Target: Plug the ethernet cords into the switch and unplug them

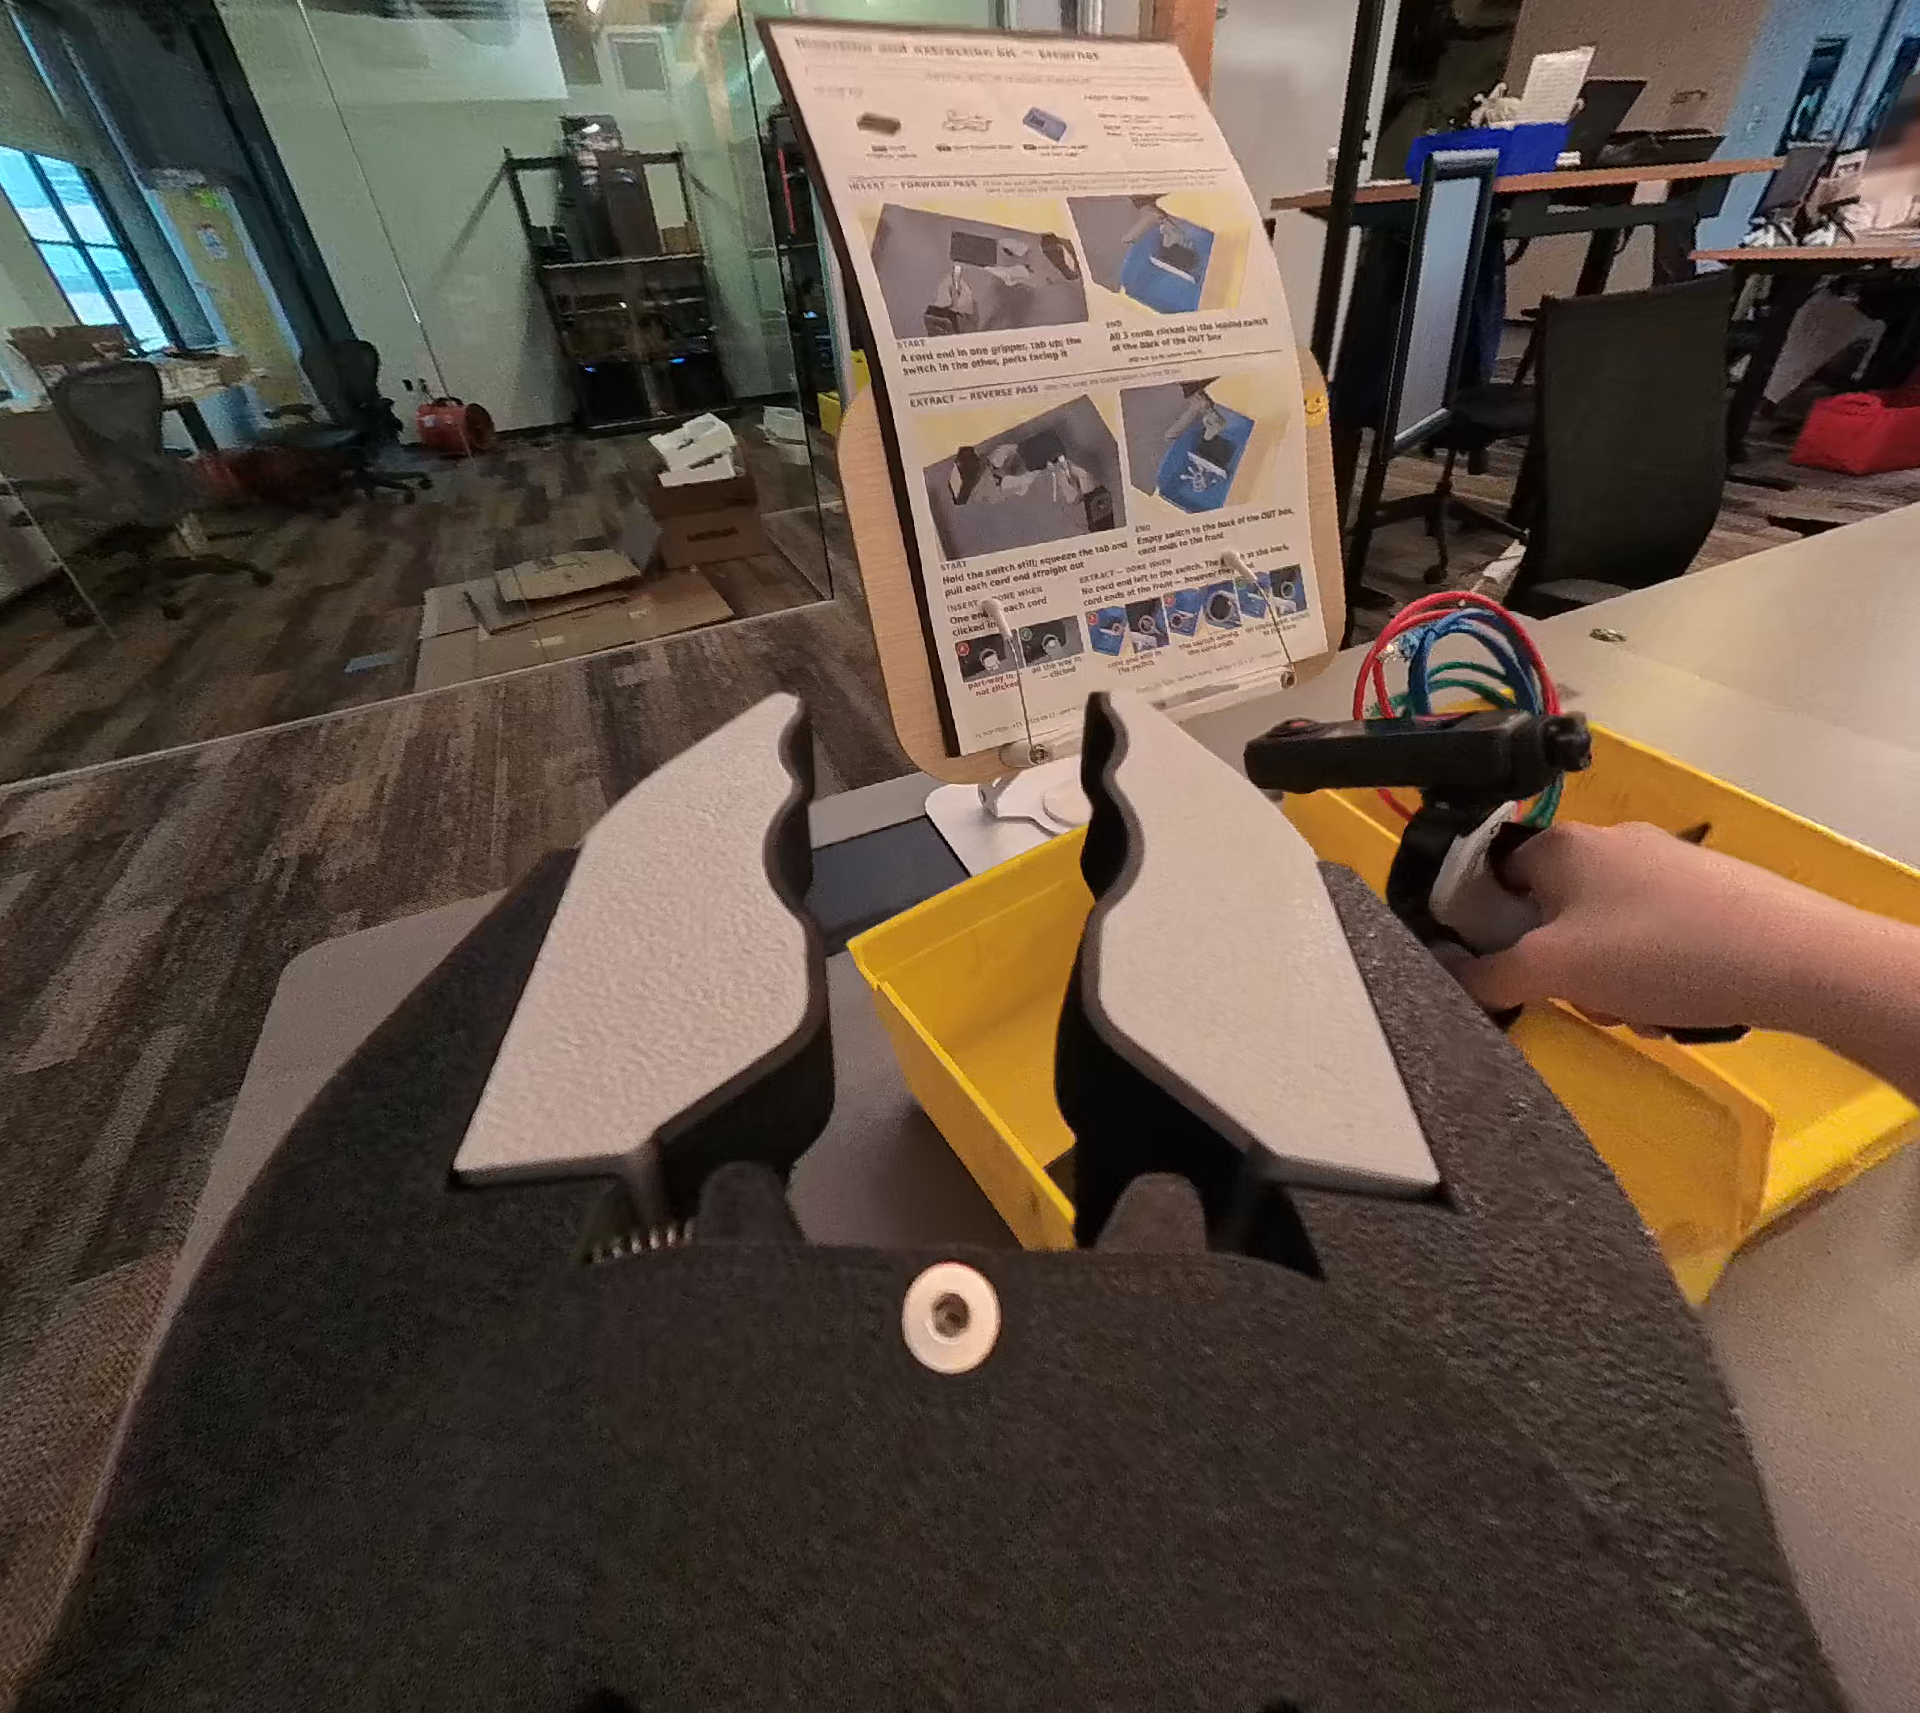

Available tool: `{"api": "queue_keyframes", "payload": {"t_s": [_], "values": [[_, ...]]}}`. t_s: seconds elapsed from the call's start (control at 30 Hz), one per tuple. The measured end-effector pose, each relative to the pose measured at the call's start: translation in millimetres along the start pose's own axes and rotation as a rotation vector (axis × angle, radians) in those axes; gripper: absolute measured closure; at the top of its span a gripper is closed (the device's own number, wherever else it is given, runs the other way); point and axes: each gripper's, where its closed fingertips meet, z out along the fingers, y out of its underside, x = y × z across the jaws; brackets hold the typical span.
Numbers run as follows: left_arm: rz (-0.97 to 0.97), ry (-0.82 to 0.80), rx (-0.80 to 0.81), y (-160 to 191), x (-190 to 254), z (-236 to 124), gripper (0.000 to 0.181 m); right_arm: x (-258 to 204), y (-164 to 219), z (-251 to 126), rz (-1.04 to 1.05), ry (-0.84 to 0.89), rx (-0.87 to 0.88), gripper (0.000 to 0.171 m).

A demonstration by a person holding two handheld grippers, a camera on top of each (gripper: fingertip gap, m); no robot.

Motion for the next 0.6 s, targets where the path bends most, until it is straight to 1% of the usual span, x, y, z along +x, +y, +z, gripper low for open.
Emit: {"api": "queue_keyframes", "payload": {"t_s": [0.13, 0.23, 0.3, 0.37, 0.47, 0.53, 0.6], "values": [[-0.055, -0.01, 0.062, -15, 2, -13, 0.135, -3, 6, -47, -0.039, -0.02, -0.006, 0.167], [-0.107, 0.032, 0.123, -28, 10, -26, 0.134, 6, 19, -99, -0.065, -0.031, -0.009, 0.167], [-0.109, 0.048, 0.153, -35, 14, -34, 0.133, 22, 34, -138, -0.067, -0.046, -0.003, 0.167], [-0.098, 0.039, 0.16, -38, 14, -37, 0.133, 48, 53, -176, -0.037, -0.074, 0.008, 0.167], [-0.084, 0.027, 0.15, -36, 14, -35, 0.133, 103, 85, -226, 0.038, -0.096, 0.056, 0.167], [-0.079, 0.029, 0.119, -31, 16, -29, 0.133, 147, 109, -248, 0.102, -0.088, 0.088, 0.167], [-0.063, 0.035, 0.069, -22, 21, -19, 0.131, 192, 135, -260, 0.184, -0.066, 0.098, 0.167]]}}
